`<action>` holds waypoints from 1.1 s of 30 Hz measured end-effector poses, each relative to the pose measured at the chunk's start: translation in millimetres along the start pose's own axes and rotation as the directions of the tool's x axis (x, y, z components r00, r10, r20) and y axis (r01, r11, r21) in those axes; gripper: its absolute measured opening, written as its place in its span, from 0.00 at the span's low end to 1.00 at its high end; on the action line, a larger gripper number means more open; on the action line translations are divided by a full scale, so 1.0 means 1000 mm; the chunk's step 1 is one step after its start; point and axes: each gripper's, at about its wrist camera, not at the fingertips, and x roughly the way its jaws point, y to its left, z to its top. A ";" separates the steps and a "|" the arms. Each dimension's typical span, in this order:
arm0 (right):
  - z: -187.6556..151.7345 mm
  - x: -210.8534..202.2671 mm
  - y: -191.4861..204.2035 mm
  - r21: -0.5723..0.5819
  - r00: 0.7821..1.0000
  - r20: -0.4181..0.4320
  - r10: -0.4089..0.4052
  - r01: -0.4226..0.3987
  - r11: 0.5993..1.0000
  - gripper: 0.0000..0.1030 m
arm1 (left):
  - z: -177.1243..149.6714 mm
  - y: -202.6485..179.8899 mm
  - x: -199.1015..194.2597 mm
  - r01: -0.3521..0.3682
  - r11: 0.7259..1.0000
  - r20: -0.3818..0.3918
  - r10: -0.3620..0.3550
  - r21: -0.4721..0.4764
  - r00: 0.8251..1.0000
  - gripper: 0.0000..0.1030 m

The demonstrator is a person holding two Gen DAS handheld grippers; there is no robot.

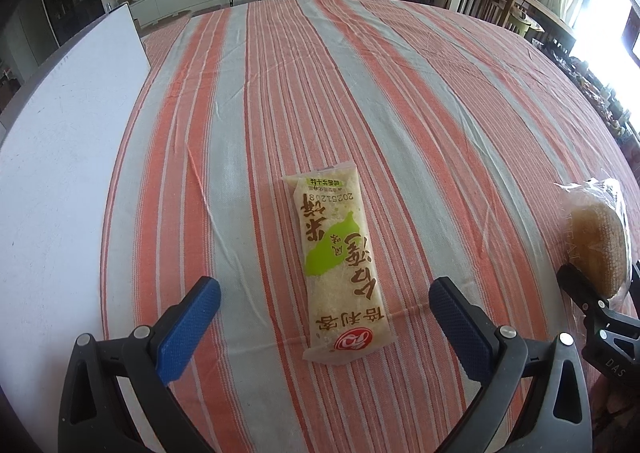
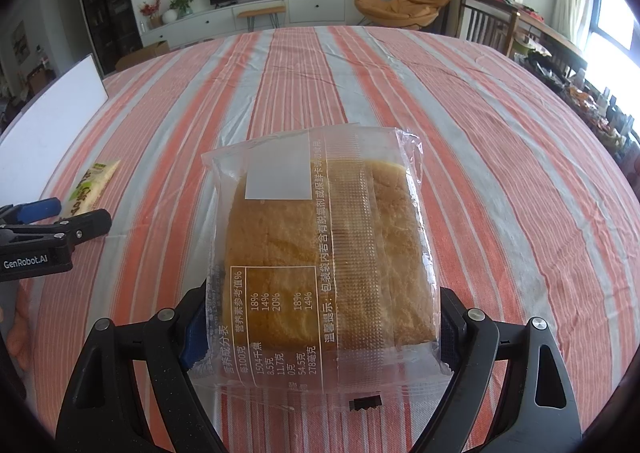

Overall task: Organize snacks
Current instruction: 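Grasp the rice cracker packet with the left tool while the right tool carries the bread bag, then carry the rice cracker packet and bread bag into the box and release both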

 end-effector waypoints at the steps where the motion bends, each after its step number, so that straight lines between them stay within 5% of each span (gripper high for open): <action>1: 0.000 0.000 -0.001 0.003 1.000 0.001 0.004 -0.004 1.000 0.86 | -0.001 0.005 -0.003 0.024 0.999 -0.002 -0.024 -0.032 1.000 1.00; 4: 0.001 -0.003 -0.007 0.042 1.000 -0.005 0.022 -0.022 0.999 0.85 | -0.004 0.010 -0.008 0.028 0.997 -0.006 -0.029 -0.074 1.000 0.99; 8: 0.012 -0.011 -0.023 0.178 0.988 -0.099 0.121 -0.102 0.979 0.85 | -0.003 -0.006 -0.004 -0.044 0.999 -0.015 0.044 0.001 0.999 0.87; 10: 0.025 -0.015 -0.028 0.202 0.978 -0.140 0.155 -0.125 0.971 0.85 | -0.002 -0.016 -0.005 -0.059 0.997 0.012 0.058 0.047 0.998 0.72; 11: 0.033 -0.017 -0.028 0.198 0.974 -0.159 0.161 -0.128 0.972 0.85 | -0.003 -0.019 -0.008 -0.053 0.997 0.026 0.052 0.056 0.998 0.55; 12: 0.040 -0.017 -0.027 0.180 0.970 -0.185 0.160 -0.127 0.975 0.85 | -0.003 -0.021 -0.010 -0.052 0.997 0.039 0.050 0.061 0.998 0.28; 15: 0.052 -0.006 -0.018 0.081 0.953 -0.269 0.139 -0.121 0.989 0.84 | -0.006 -0.020 -0.015 -0.031 0.998 0.031 0.029 0.056 0.999 0.27; 17: 0.050 0.000 -0.016 0.043 0.949 -0.293 0.120 -0.112 0.993 0.71 | -0.016 -0.018 -0.024 0.008 0.999 0.027 -0.009 0.037 1.000 0.27; 20: 0.044 -0.013 -0.024 0.093 0.950 -0.283 0.132 -0.110 0.990 0.68 | -0.035 -0.014 -0.055 0.111 0.994 0.060 -0.110 -0.004 0.992 0.27; 24: 0.050 -0.054 -0.019 0.148 0.956 -0.200 0.216 -0.188 0.971 0.67 | -0.054 -0.009 -0.116 0.247 0.968 0.153 -0.238 -0.041 0.959 0.27; 27: 0.074 -0.093 0.015 0.111 0.941 -0.129 0.314 -0.301 0.947 0.67 | -0.057 0.011 -0.174 0.320 0.945 0.260 -0.293 -0.069 0.920 0.27; 30: 0.104 -0.133 0.066 0.041 0.902 -0.065 0.427 -0.425 0.904 0.68 | -0.054 0.047 -0.228 0.321 0.941 0.370 -0.262 -0.107 0.891 0.27; 33: 0.130 -0.162 0.126 -0.034 0.843 -0.031 0.537 -0.538 0.842 0.68 | -0.056 0.095 -0.259 0.219 0.961 0.420 -0.131 -0.170 0.898 0.27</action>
